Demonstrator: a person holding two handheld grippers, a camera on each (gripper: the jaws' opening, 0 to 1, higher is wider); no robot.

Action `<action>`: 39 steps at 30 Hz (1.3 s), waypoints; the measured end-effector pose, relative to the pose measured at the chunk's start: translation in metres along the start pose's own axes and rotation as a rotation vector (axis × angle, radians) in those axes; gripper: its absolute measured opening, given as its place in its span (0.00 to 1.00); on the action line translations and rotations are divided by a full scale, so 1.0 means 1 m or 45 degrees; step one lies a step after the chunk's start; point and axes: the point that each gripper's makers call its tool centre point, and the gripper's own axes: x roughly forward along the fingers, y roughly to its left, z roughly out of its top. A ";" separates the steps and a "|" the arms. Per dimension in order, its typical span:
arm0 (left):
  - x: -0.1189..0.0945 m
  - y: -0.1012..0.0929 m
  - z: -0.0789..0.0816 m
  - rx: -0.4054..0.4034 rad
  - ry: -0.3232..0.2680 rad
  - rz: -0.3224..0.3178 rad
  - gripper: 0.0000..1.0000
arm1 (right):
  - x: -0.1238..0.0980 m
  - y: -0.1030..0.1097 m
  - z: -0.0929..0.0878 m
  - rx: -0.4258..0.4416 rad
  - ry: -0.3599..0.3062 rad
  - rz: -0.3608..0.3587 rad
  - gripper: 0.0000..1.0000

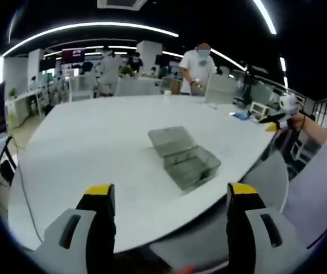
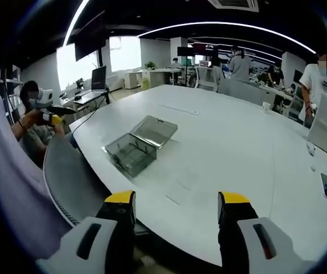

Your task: Insert the divider into the dual guide fixture by aligning both edges with the guide slots and pushing it downward to the bottom, including one-sided entry, uneven engagement, binding, and posture correction.

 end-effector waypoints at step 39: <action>0.050 -0.031 0.016 0.063 -0.050 -0.338 0.77 | 0.075 0.026 0.027 0.024 0.184 -0.056 0.50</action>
